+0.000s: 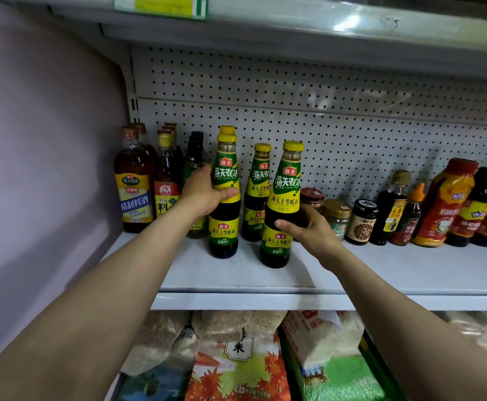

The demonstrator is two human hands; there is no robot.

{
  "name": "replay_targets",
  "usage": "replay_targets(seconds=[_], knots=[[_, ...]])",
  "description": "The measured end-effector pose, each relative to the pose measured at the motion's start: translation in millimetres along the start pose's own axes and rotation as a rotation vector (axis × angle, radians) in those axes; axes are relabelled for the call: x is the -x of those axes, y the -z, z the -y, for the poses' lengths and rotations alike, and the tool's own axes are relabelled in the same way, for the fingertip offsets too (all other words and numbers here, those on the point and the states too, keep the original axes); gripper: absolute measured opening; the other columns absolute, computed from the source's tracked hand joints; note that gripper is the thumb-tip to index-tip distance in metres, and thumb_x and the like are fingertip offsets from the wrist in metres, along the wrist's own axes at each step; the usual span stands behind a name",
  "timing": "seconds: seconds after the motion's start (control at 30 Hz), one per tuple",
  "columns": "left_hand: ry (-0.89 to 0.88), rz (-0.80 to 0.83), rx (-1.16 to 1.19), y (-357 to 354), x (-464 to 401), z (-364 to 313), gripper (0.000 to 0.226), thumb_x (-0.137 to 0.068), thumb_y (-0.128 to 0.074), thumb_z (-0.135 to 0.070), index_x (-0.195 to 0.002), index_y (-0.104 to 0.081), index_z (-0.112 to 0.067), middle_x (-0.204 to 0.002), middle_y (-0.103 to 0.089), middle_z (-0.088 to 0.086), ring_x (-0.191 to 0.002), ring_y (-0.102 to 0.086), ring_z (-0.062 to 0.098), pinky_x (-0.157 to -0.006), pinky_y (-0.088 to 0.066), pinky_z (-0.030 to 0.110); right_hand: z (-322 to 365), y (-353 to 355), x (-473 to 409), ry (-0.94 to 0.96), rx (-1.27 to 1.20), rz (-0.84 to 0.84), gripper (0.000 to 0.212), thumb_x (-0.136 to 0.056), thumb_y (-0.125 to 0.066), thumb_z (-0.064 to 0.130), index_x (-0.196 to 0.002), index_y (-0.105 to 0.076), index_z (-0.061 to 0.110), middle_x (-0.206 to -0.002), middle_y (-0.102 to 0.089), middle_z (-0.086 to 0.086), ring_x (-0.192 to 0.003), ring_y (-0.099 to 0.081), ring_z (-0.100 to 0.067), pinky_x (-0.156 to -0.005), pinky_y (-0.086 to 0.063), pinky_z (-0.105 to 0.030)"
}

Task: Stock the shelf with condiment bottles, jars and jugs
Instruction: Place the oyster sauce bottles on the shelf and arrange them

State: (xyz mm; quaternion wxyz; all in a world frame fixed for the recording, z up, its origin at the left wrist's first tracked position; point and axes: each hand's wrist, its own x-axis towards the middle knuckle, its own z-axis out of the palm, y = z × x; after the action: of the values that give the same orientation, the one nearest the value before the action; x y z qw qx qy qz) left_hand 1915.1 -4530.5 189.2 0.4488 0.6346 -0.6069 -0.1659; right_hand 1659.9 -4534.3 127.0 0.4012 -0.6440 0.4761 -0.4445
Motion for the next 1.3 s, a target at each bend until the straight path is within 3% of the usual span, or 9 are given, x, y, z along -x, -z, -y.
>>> replay_targets(seconds=[0.23,0.4,0.53,0.63,0.73,0.83,0.97,1.13,1.3], knots=[[-0.045,-0.093,-0.088,-14.2,-3.1,2.6,0.064,-0.081,-0.077,-0.036,-0.135,-0.051,-0.016,-0.142,-0.047,0.012,-0.13,-0.045,0.032,-0.108,-0.038,0.042,-19.9,-8.4,3.5,0.026,-0.023,-0.015,0.082,-0.071,-0.087,0.028,-0.142,-0.045,0.022,-0.131,-0.063,0.005,-0.12,-0.059,-0.013,-0.1,-0.05,-0.038],[-0.043,-0.103,-0.076,-18.4,-7.3,2.5,0.064,-0.08,-0.078,-0.036,-0.134,-0.052,-0.015,-0.138,-0.049,0.012,-0.127,-0.047,0.032,-0.103,-0.039,0.04,-37.4,-19.5,9.6,-0.028,0.057,-0.039,0.074,-0.073,-0.087,0.025,-0.136,-0.05,0.016,-0.128,-0.066,-0.002,-0.112,-0.064,-0.017,-0.099,-0.052,-0.041],[-0.041,-0.076,-0.051,-17.8,-4.0,4.2,0.069,-0.078,-0.079,-0.037,-0.136,-0.049,-0.015,-0.14,-0.049,0.011,-0.129,-0.046,0.032,-0.101,-0.038,0.037,-42.6,-25.4,16.9,-0.033,0.104,-0.091,0.078,-0.073,-0.088,0.026,-0.139,-0.047,0.023,-0.126,-0.066,0.0,-0.111,-0.063,-0.018,-0.099,-0.052,-0.04],[-0.021,-0.087,-0.045,-8.2,4.2,6.5,0.086,-0.076,-0.08,-0.043,-0.146,-0.037,-0.019,-0.146,-0.043,0.01,-0.133,-0.043,0.031,-0.106,-0.038,0.042,-38.0,-25.1,18.3,-0.029,0.144,-0.094,0.079,-0.071,-0.089,0.029,-0.138,-0.048,0.022,-0.127,-0.066,-0.001,-0.112,-0.064,-0.019,-0.099,-0.052,-0.043],[-0.134,-0.206,0.017,7.4,16.8,0.2,0.087,-0.075,-0.079,-0.044,-0.148,-0.034,-0.027,-0.133,-0.051,0.003,-0.118,-0.053,0.019,-0.098,-0.047,0.04,-37.1,-27.9,23.5,-0.022,0.141,-0.067,0.078,-0.069,-0.09,0.034,-0.135,-0.05,0.025,-0.124,-0.067,0.0,-0.11,-0.065,-0.019,-0.097,-0.053,-0.043],[-0.282,-0.13,0.166,18.7,34.4,-16.5,0.081,-0.075,-0.08,-0.039,-0.144,-0.037,-0.038,-0.122,-0.055,-0.005,-0.105,-0.057,0.007,-0.085,-0.05,0.027,-35.4,-43.0,28.4,-0.007,0.107,-0.032,0.071,-0.067,-0.09,0.032,-0.127,-0.053,0.028,-0.115,-0.069,0.003,-0.106,-0.067,-0.015,-0.096,-0.054,-0.043],[-0.394,0.002,0.181,24.7,51.2,-36.5,0.085,-0.075,-0.083,-0.025,-0.141,-0.035,-0.052,-0.133,-0.054,-0.003,-0.115,-0.055,0.008,-0.094,-0.051,0.033,-27.2,-72.9,32.6,0.029,0.097,0.03,0.073,-0.068,-0.091,0.032,-0.13,-0.053,0.023,-0.117,-0.069,0.0,-0.107,-0.066,-0.017,-0.095,-0.054,-0.042],[-0.424,-0.031,0.089,37.8,53.4,-39.3,0.079,-0.073,-0.083,-0.02,-0.137,-0.044,-0.045,-0.133,-0.055,-0.006,-0.115,-0.054,0.012,-0.099,-0.049,0.04,-22.7,-99.9,40.2,0.092,0.123,0.073,0.073,-0.071,-0.088,0.035,-0.133,-0.051,0.026,-0.119,-0.068,0.005,-0.108,-0.064,-0.01,-0.086,-0.053,-0.024],[-0.44,-0.012,-0.015,44.3,49.5,-39.6,0.078,-0.073,-0.084,-0.023,-0.135,-0.041,-0.041,-0.134,-0.055,-0.007,-0.118,-0.053,0.015,-0.1,-0.046,0.041,-29.7,-102.3,45.8,0.066,0.051,0.073,0.062,-0.076,-0.085,0.028,-0.128,-0.05,0.023,-0.124,-0.065,0.002,-0.115,-0.061,-0.01,-0.096,-0.054,-0.036]])
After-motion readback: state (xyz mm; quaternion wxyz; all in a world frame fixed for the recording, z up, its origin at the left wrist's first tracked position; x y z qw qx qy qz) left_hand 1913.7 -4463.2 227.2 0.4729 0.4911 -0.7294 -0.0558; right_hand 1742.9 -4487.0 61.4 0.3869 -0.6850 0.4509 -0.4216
